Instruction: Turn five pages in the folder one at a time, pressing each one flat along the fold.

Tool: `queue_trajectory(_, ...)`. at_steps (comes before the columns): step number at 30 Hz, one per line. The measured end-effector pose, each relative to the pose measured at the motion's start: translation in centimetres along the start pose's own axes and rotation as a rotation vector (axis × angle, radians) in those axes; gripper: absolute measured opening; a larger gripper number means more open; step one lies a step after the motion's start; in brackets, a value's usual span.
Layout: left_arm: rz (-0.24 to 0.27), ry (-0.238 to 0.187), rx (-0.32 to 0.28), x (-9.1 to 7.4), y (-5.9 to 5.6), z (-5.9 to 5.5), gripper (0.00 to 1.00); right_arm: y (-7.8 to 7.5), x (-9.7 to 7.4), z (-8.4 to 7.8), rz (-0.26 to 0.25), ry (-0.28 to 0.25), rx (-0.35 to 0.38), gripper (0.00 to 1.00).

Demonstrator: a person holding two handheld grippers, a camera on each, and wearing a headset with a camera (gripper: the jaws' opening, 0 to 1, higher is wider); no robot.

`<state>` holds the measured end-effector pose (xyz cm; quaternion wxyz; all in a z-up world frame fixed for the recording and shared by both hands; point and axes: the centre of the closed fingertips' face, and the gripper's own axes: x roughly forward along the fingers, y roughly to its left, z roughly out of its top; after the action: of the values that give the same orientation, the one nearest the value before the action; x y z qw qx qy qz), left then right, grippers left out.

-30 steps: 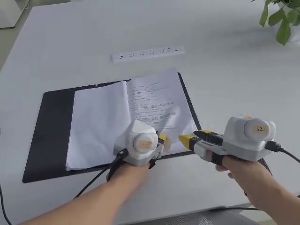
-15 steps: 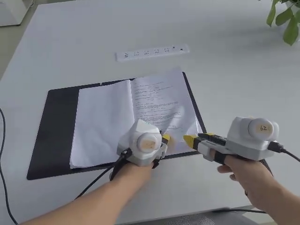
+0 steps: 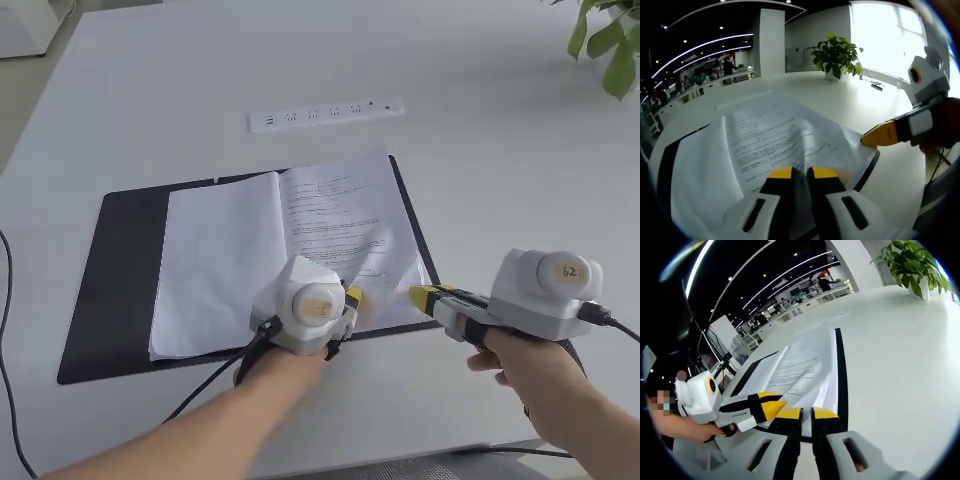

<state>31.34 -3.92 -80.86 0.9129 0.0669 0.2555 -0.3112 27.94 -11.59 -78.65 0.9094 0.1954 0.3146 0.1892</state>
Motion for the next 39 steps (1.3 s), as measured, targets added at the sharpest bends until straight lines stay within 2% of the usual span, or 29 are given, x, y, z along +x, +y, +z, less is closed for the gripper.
queue_trajectory(11, -0.001, -0.003, -0.021, 0.0, -0.2, 0.1, 0.13, -0.5, 0.0, 0.3, -0.017, -0.005, 0.051, 0.0)
queue_trajectory(18, -0.008, 0.023, -0.037, -0.9, -0.1, 0.0, 0.12, -0.1, -0.7, 1.0, 0.009, -0.038, 0.109, 0.0)
queue_trajectory(23, -0.013, 0.041, -0.024, -2.1, 0.2, -0.4, 0.14, 2.0, -1.4, 2.2, 0.085, -0.075, 0.145, 0.0)
queue_trajectory(27, -0.01, 0.031, -0.025, -3.0, 0.7, -0.3, 0.15, 3.9, -1.8, 3.1, 0.146, -0.107, 0.16, 0.0)
queue_trajectory(34, 0.018, -0.013, -0.038, -6.1, 3.0, 0.8, 0.17, 8.0, -2.3, 4.6, 0.264, -0.161, 0.189, 0.0)
queue_trajectory(36, 0.028, -0.026, -0.04, -7.1, 3.5, 1.1, 0.17, 9.4, -2.4, 4.8, 0.291, -0.167, 0.189, 0.0)
queue_trajectory(39, 0.04, -0.046, -0.045, -8.6, 4.5, 1.4, 0.17, 10.7, -2.2, 4.9, 0.321, -0.173, 0.189, 0.0)
